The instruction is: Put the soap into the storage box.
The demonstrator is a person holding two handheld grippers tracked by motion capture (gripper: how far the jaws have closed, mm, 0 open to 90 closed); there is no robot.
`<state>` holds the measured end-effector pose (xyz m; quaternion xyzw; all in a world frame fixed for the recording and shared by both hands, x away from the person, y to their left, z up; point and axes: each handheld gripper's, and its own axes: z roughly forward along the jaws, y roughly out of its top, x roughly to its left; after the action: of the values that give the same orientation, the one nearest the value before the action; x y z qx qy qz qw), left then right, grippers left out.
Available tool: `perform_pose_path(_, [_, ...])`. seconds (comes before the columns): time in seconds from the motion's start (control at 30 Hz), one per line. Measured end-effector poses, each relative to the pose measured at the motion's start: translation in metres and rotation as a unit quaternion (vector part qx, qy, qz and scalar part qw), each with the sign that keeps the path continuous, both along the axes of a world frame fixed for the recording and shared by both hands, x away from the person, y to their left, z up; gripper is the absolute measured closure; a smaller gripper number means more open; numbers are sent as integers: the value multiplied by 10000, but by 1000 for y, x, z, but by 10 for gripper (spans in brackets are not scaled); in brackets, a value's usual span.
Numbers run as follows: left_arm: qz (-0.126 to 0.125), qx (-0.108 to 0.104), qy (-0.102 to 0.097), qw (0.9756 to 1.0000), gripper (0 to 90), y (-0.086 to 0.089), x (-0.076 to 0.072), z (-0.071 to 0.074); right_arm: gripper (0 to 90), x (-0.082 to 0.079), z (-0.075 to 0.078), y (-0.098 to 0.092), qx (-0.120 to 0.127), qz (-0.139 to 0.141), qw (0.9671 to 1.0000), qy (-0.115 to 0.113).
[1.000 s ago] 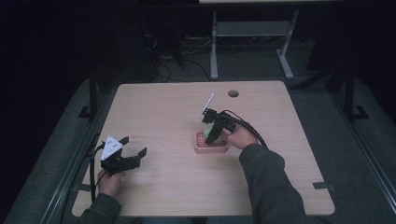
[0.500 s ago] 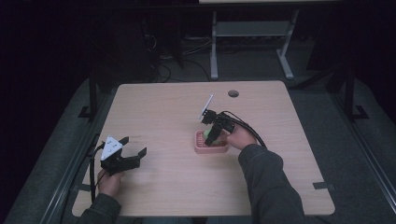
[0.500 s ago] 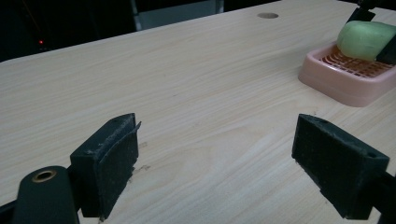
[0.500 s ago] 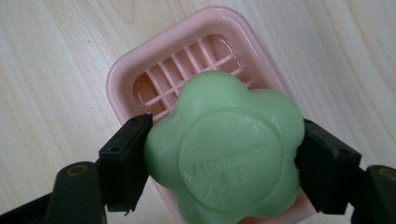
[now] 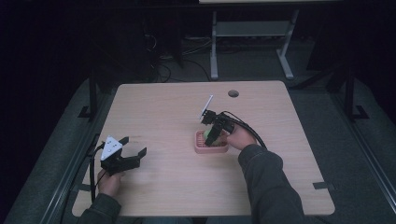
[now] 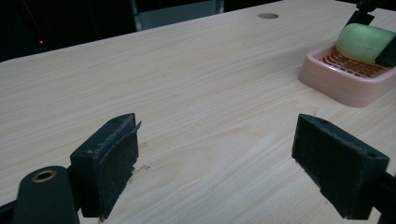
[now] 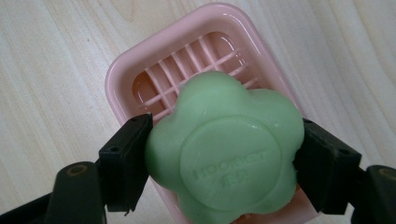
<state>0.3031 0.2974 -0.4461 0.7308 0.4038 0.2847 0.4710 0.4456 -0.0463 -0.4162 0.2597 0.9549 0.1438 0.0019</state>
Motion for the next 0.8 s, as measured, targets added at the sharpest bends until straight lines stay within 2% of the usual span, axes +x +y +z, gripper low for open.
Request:
perform_pose_path(0.5, [11,-15,-11,10000,142,0,0,0,257,-1,-1,0,-6,-22,10000,30])
perform_pose_path(0.8, [14,-10,-13,10000,142,0,0,0,255,-1,-1,0,75,-14,9999,65])
